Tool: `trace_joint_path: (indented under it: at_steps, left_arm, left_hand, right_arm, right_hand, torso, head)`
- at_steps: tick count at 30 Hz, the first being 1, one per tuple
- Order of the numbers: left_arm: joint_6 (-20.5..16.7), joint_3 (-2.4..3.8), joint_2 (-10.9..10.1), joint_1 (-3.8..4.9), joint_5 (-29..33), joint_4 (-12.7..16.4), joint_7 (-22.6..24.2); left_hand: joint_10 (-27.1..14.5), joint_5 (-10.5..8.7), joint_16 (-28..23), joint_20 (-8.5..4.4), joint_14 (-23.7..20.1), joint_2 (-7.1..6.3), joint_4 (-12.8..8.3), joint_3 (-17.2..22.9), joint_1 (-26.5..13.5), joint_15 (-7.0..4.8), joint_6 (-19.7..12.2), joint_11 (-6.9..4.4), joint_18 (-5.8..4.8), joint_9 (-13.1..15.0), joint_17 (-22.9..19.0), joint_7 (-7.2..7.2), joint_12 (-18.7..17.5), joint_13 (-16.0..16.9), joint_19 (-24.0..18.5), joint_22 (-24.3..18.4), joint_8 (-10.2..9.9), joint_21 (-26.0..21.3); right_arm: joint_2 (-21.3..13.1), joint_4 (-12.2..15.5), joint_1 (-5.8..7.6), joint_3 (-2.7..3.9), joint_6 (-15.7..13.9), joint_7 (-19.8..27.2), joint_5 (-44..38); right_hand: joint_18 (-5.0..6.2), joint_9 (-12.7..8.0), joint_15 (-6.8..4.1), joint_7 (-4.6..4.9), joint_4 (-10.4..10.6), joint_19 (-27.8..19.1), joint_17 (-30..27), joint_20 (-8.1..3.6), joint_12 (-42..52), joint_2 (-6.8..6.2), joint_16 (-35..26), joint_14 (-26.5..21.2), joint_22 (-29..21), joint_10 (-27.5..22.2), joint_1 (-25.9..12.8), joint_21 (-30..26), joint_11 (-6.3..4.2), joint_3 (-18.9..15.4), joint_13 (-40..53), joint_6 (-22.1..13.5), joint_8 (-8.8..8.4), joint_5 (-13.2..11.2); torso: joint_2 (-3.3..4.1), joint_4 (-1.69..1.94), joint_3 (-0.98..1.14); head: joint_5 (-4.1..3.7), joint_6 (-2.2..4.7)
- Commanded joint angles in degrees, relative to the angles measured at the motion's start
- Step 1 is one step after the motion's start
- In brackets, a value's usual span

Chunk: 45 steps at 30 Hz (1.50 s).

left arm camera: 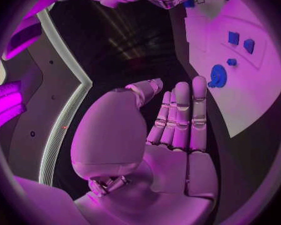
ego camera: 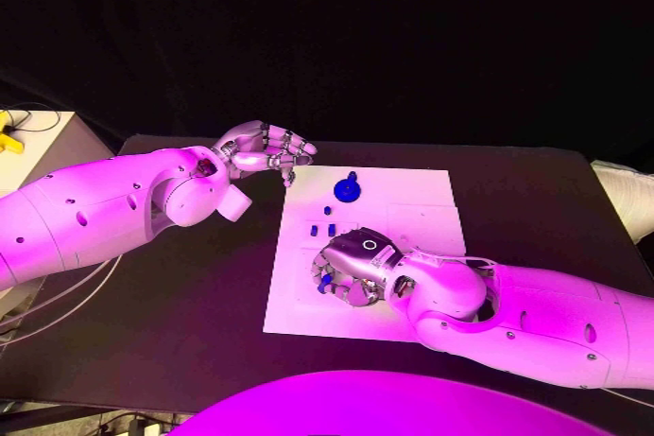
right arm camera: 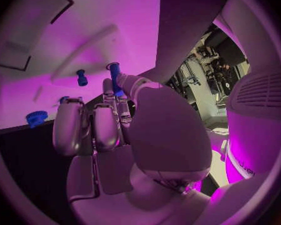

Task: Assemble the parts on the task board

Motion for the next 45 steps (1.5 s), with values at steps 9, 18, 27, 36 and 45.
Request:
trace_joint_path:
  at_steps: [9,18,27,36,45]
  left_arm:
    - [0.91,0.03,0.09,0.02,0.41,0.02,0.31]
    - [1.01,0.02,0.15,0.01,0.41,-0.07,0.29]
    - [1.03,0.0,0.13,0.0,0.41,-0.08,0.26]
    - [1.09,-0.03,0.1,-0.01,0.41,-0.1,0.21]
    - [1.1,-0.05,0.07,-0.03,0.41,-0.12,0.18]
  left_hand:
    - [-0.24,0.22,-0.2,0.17,-0.1,0.5,-0.25,0.15,0.04,0.41,-0.3,0.0,0.42,-0.09,-0.09,0.4,-0.21,-0.08,-0.02,-0.05,0.23,-0.38]
    - [-0.24,0.22,-0.2,0.17,-0.1,0.5,-0.25,0.15,0.04,0.41,-0.3,0.0,0.42,-0.09,-0.09,0.4,-0.21,-0.08,-0.02,-0.05,0.23,-0.38]
    - [-0.24,0.22,-0.2,0.17,-0.1,0.5,-0.25,0.15,0.04,0.41,-0.3,0.0,0.42,-0.09,-0.09,0.4,-0.21,-0.08,-0.02,-0.05,0.23,-0.38]
    - [-0.24,0.22,-0.2,0.17,-0.1,0.5,-0.25,0.15,0.04,0.41,-0.3,0.0,0.42,-0.09,-0.09,0.4,-0.21,-0.08,-0.02,-0.05,0.23,-0.38]
    - [-0.26,0.22,-0.21,0.18,-0.13,0.54,-0.24,0.13,-0.1,0.42,-0.34,0.01,0.42,-0.13,-0.1,0.4,-0.21,-0.12,-0.02,-0.08,0.29,-0.44]
  right_arm:
    - [0.09,-0.81,-0.64,-0.48,3.07,-1.7,-2.19]
    - [-0.25,-0.43,-0.78,-0.48,0.9,-1.77,-2.87]
    - [-0.51,-0.05,-0.85,-0.48,-0.53,-1.98,-3.42]
    - [-0.73,0.38,-0.92,-0.48,-1.26,-2.8,-4.77]
    - [-0.99,1.01,-0.94,-0.47,-1.41,-3.2,-5.32]
  right_hand:
    - [-0.6,0.06,-0.25,0.22,-0.27,2.09,0.06,-0.27,-0.37,0.24,-0.15,0.27,8.52,3.58,-0.53,-0.11,-3.21,0.11,0.07,0.14,0.45,-0.06]
    - [-0.65,0.28,-0.27,0.23,-0.68,2.16,0.28,-0.27,-0.5,0.21,-0.03,0.32,8.65,3.74,-0.72,0.2,-3.24,0.39,0.21,0.16,0.57,0.41]
    - [-0.64,0.34,-0.27,0.24,-0.81,2.15,0.29,-0.27,-0.54,0.18,-0.02,0.32,8.64,3.79,-0.79,0.13,-3.24,0.48,0.25,0.15,0.61,0.56]
    - [-0.67,0.44,-0.28,0.24,-0.98,2.19,0.56,-0.28,-0.6,0.14,0.13,0.38,8.72,3.86,-0.91,0.34,-3.25,0.59,0.31,0.16,0.66,0.73]
    - [-0.67,0.44,-0.28,0.24,-0.98,2.19,0.56,-0.28,-0.6,0.14,0.13,0.38,8.72,3.86,-0.91,0.34,-3.25,0.59,0.31,0.16,0.66,0.73]
  torso:
    - [-0.03,0.0,-0.01]
    - [-0.02,-0.02,0.04]
    - [-0.04,-0.05,0.03]
    - [-0.05,-0.04,0.03]
    - [-0.04,0.0,0.0]
  head:
    - [0.05,0.0]
    - [0.11,0.0]
    - [0.09,0.0]
    - [0.04,0.0]
    - [-0.01,0.0]
